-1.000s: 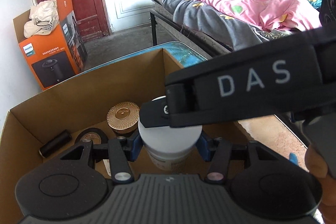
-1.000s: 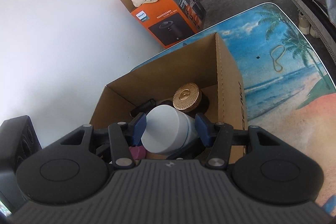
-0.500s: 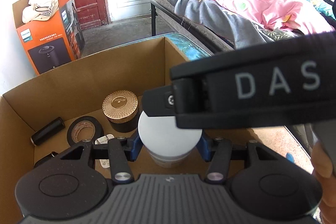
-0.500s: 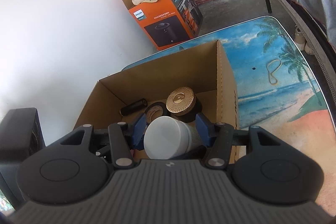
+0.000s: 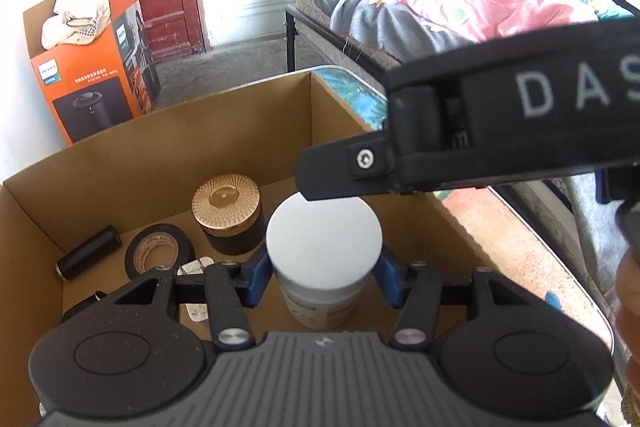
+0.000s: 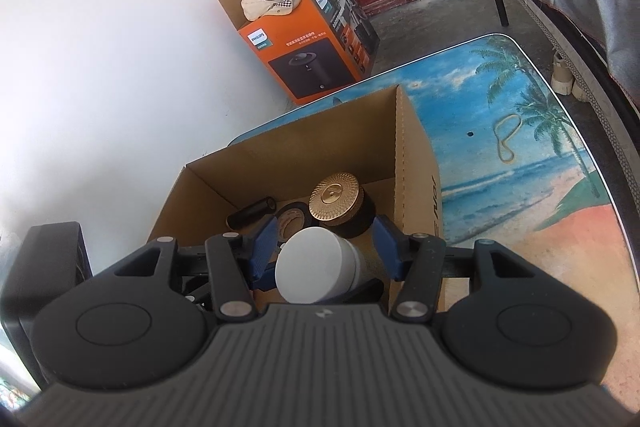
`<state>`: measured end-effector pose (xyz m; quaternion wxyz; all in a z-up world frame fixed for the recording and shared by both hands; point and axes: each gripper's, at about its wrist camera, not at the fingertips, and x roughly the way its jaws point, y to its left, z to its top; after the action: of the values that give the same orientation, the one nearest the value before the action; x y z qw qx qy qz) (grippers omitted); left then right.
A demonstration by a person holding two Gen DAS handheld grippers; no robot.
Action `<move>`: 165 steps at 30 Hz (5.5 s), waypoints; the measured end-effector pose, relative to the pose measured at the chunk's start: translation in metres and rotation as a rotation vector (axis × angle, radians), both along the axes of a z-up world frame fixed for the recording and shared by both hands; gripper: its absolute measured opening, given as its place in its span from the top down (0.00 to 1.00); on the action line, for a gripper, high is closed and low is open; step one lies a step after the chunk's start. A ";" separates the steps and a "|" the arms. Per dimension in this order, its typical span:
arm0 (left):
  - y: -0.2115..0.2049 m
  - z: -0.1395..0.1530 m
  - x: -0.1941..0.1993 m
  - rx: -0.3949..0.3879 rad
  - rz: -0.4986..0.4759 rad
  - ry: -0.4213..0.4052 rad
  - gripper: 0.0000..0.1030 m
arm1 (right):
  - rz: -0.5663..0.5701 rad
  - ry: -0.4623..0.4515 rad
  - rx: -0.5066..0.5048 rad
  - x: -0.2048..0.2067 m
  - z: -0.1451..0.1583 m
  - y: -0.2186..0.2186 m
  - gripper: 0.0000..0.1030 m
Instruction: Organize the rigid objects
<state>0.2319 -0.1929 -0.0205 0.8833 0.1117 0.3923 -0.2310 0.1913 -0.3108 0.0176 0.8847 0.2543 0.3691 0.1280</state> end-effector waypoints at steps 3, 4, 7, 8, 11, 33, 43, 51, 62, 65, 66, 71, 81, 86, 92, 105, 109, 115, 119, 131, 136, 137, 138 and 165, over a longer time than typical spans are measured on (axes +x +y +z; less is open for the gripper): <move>0.004 0.009 -0.005 -0.027 -0.008 -0.027 0.25 | -0.023 -0.008 0.013 -0.006 0.004 -0.004 0.49; 0.006 0.012 -0.007 -0.034 -0.011 -0.037 0.24 | -0.033 -0.014 0.018 -0.008 0.006 -0.006 0.49; 0.014 0.024 -0.015 -0.056 -0.014 -0.060 0.22 | -0.067 -0.049 0.035 -0.022 0.017 -0.011 0.48; 0.017 0.028 -0.019 -0.065 -0.014 -0.068 0.20 | -0.078 -0.064 0.039 -0.028 0.022 -0.012 0.47; 0.031 0.044 -0.033 -0.092 -0.014 -0.094 0.16 | -0.111 -0.120 0.041 -0.050 0.040 -0.013 0.43; 0.176 0.075 -0.100 0.004 0.431 -0.106 0.00 | -0.214 -0.119 -0.479 -0.148 0.057 0.098 0.01; 0.190 0.059 -0.097 -0.027 0.453 -0.058 0.00 | -0.168 -0.061 -0.519 -0.126 0.030 0.153 0.01; 0.185 0.052 -0.093 -0.020 0.451 -0.028 0.00 | -0.149 -0.030 -0.517 -0.109 0.022 0.163 0.01; 0.175 0.055 -0.090 0.003 0.442 -0.039 0.00 | -0.155 -0.007 -0.507 -0.101 0.015 0.150 0.01; 0.172 0.055 -0.090 0.007 0.439 -0.044 0.00 | -0.161 -0.008 -0.509 -0.101 0.014 0.147 0.01; 0.171 0.056 -0.090 0.009 0.438 -0.045 0.00 | -0.163 -0.009 -0.510 -0.101 0.015 0.147 0.01; 0.167 0.056 -0.089 0.016 0.434 -0.049 0.00 | -0.169 -0.013 -0.509 -0.102 0.015 0.145 0.01; 0.165 0.056 -0.087 0.028 0.427 -0.051 0.00 | -0.175 -0.007 -0.501 -0.100 0.013 0.140 0.01; 0.165 0.056 -0.086 0.030 0.426 -0.049 0.00 | -0.176 -0.006 -0.503 -0.100 0.012 0.139 0.01; 0.165 0.056 -0.085 0.033 0.427 -0.053 0.01 | -0.176 -0.005 -0.502 -0.099 0.012 0.139 0.01; 0.166 0.056 -0.084 0.031 0.429 -0.055 0.01 | -0.174 -0.007 -0.504 -0.098 0.013 0.140 0.01; 0.167 0.056 -0.083 0.029 0.429 -0.055 0.01 | -0.173 -0.007 -0.505 -0.098 0.013 0.140 0.01; 0.168 0.059 -0.086 0.023 0.433 -0.059 0.01 | -0.170 -0.011 -0.511 -0.097 0.015 0.141 0.01; 0.168 0.060 -0.086 0.023 0.434 -0.060 0.01 | -0.170 -0.012 -0.511 -0.097 0.016 0.141 0.01; 0.168 0.061 -0.085 0.023 0.437 -0.051 0.01 | -0.165 -0.001 -0.507 -0.096 0.016 0.142 0.01; 0.166 0.061 -0.085 0.022 0.440 -0.050 0.01 | -0.165 0.003 -0.502 -0.096 0.015 0.142 0.01; 0.166 0.061 -0.085 0.022 0.440 -0.049 0.01 | -0.165 0.003 -0.500 -0.095 0.015 0.141 0.01; 0.166 0.061 -0.085 0.022 0.440 -0.049 0.01 | -0.165 0.004 -0.500 -0.095 0.015 0.141 0.01; 0.163 0.057 -0.083 0.027 0.439 -0.046 0.01 | -0.164 0.014 -0.493 -0.092 0.011 0.137 0.01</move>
<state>0.1489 -0.0298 0.0361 0.9196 0.0409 0.3899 -0.0253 0.0993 -0.1736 0.0291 0.9248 0.0611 0.3735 -0.0395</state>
